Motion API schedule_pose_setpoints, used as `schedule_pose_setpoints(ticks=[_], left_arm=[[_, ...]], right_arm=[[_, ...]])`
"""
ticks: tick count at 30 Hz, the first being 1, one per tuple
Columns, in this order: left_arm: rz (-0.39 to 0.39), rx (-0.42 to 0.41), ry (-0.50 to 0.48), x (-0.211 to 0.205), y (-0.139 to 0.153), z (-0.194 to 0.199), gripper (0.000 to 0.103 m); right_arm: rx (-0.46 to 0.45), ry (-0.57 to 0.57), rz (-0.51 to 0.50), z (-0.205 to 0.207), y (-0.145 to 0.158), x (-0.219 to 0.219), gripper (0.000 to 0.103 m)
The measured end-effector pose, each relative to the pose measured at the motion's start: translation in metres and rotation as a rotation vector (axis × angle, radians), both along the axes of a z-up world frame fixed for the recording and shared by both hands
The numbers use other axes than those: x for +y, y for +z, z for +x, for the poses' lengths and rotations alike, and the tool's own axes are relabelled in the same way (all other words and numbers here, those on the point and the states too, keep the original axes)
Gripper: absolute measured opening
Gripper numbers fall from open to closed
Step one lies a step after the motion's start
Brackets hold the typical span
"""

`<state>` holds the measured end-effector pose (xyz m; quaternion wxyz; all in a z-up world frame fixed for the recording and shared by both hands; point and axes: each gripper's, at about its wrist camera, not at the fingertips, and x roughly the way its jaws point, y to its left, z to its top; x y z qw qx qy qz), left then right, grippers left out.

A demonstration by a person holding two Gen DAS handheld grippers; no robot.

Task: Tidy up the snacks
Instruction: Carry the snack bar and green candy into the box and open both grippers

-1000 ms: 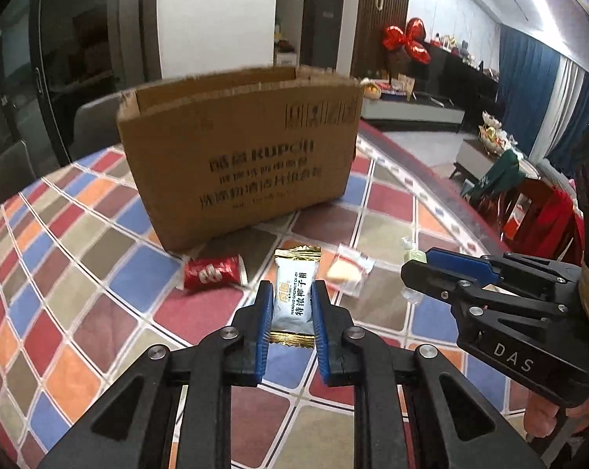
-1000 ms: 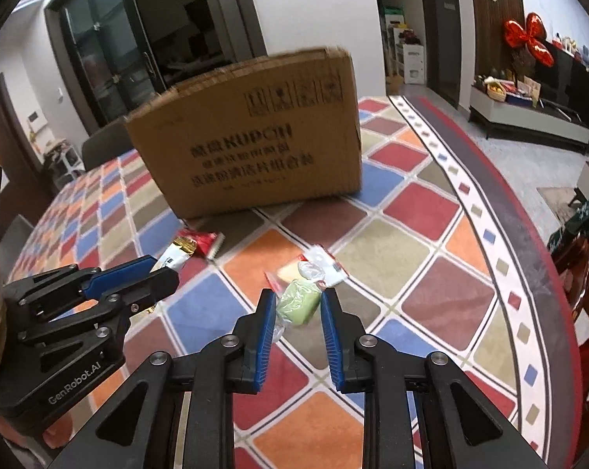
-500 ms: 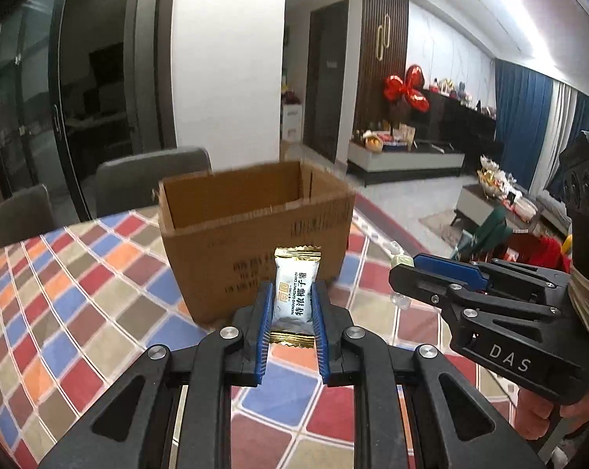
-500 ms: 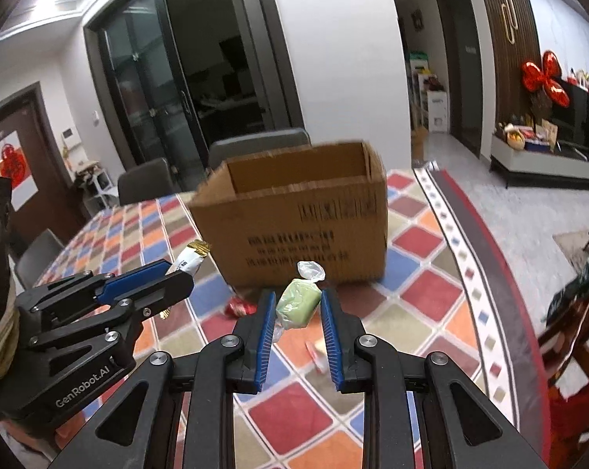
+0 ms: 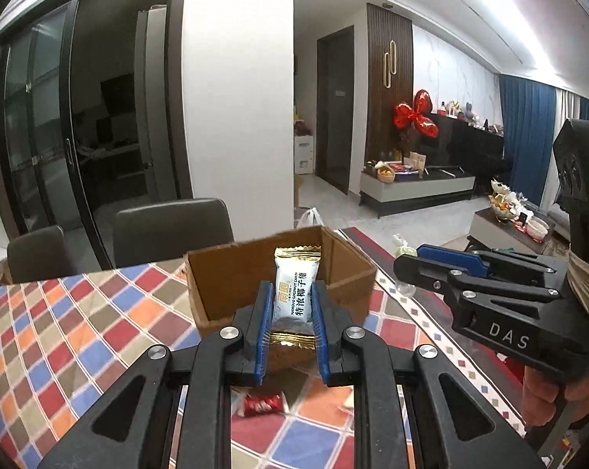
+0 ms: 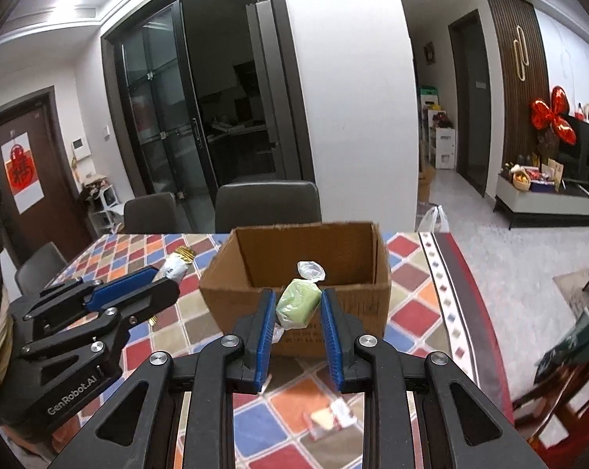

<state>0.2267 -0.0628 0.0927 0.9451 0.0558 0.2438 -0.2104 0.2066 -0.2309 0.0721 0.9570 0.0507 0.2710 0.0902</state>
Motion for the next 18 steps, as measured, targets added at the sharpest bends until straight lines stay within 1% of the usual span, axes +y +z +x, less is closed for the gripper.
schedule_pose_setpoints(ticks=[4, 7, 13, 18], left_arm=[[0.010, -0.006, 0.007, -0.002, 0.007, 0.020, 0.020], [0.000, 0.009, -0.012, -0.002, 0.011, 0.035, 0.020], [0.006, 0.067, -0.011, -0.008, 0.008, 0.072, 0.020], [0.005, 0.121, 0.002, -0.009, -0.002, 0.099, 0.020]], right_arm=[[0.002, 0.001, -0.019, 0.022, 0.009, -0.002, 0.025], [0.015, 0.009, -0.037, 0.037, 0.012, -0.002, 0.025], [0.053, 0.026, -0.051, 0.067, 0.011, -0.001, 0.025], [0.084, 0.027, -0.055, 0.089, 0.006, -0.002, 0.025]])
